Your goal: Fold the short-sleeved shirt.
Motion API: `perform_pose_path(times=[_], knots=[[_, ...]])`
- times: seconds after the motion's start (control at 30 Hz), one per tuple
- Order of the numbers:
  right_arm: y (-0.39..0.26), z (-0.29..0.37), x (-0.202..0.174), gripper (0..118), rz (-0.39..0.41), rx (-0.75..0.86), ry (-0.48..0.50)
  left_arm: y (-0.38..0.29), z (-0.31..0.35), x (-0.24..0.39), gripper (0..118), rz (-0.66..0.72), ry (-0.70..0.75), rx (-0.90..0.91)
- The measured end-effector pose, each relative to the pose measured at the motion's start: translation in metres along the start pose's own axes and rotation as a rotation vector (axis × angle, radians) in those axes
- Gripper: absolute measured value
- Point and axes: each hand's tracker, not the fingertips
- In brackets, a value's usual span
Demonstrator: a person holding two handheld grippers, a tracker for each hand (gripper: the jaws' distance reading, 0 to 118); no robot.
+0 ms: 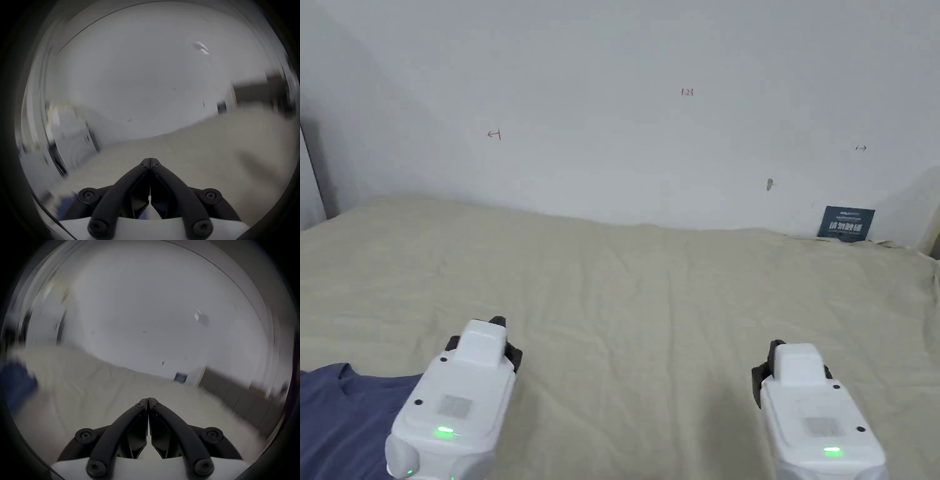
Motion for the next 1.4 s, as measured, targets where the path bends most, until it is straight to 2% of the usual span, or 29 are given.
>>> perform_pose_path(times=[0.03,0.07,0.13,0.27,0.37,0.47,0.7,0.9,1.2,1.4], knots=[[-0.002,0.000,0.004,1,-0.123,0.000,0.010,0.000,-0.003,-0.005,0,0.111,-0.014,0.015],[-0.003,0.000,0.005,1,-0.189,0.004,0.009,-0.001,-0.002,-0.007,0,0.173,-0.008,0.026],[-0.014,-0.009,0.011,1,-0.222,0.003,-0.035,-0.001,-0.001,-0.006,0,0.187,0.005,0.046],[-0.015,-0.009,0.010,1,-0.193,0.000,-0.027,0.004,0.001,-0.002,0,0.165,-0.010,0.053],[-0.014,-0.009,0.008,1,-0.128,-0.007,-0.043,0.009,0.007,-0.001,0,0.136,-0.020,0.065],[-0.013,-0.009,0.008,1,-0.102,0.010,-0.031,0.012,0.009,-0.002,0,0.109,-0.023,0.069],[-0.002,-0.008,-0.018,1,-0.033,0.046,0.018,0.014,0.018,-0.012,0,0.074,-0.002,0.066],[0.008,-0.012,-0.068,1,-0.037,0.063,0.125,0.013,0.036,-0.044,0,0.100,0.073,0.070],[0.012,-0.018,-0.157,1,-0.003,0.057,0.289,-0.002,0.060,-0.129,0,0.102,0.263,0.037],[0.009,-0.020,-0.211,1,0.027,0.029,0.380,-0.022,0.067,-0.181,0,0.138,0.351,-0.096]])
